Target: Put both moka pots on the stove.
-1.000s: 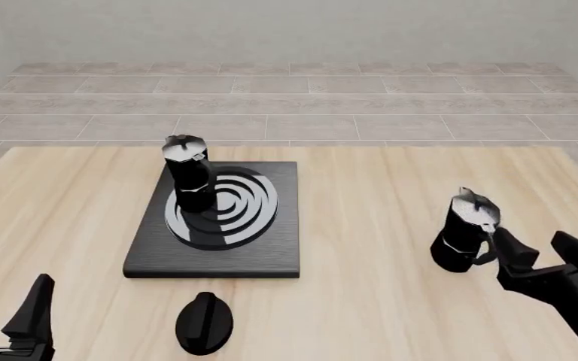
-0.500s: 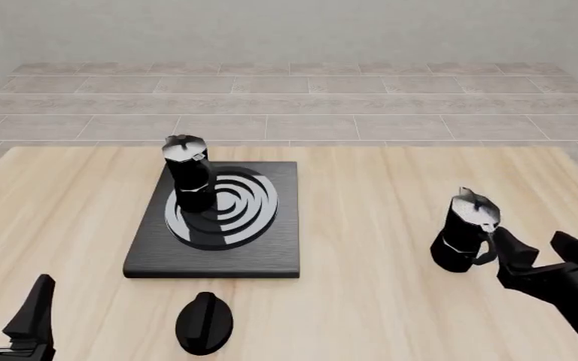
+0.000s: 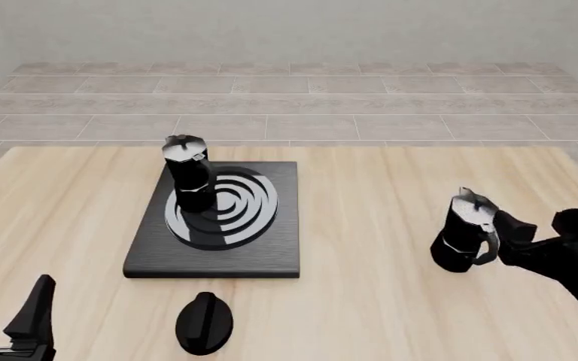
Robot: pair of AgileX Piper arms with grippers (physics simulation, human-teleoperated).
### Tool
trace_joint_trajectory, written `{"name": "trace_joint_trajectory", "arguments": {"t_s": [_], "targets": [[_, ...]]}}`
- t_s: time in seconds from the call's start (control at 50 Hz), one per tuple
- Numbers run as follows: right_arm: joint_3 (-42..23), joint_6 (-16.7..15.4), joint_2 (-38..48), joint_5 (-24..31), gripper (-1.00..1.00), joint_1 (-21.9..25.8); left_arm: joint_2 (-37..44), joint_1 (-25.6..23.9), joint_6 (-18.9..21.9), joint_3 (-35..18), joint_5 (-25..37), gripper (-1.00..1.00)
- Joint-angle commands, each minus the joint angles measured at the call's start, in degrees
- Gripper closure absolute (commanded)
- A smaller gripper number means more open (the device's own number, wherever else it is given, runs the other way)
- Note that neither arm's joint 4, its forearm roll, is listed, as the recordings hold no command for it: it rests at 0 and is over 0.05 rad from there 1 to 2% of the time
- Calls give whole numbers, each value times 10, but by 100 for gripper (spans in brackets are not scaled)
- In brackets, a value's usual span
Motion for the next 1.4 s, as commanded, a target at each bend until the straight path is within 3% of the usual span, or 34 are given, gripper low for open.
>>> {"name": "trace_joint_trajectory", "arguments": {"t_s": [0.02,0.58,1.4], "targets": [[-46,-17,37,42,-100,0,0,1,1,-1,1,-100],[-115,28,153,84,-100,22,0,3,-2,2,-1,-100],[-100,11,218,40,-100,15,0,5,-3,1,0,-100]]}}
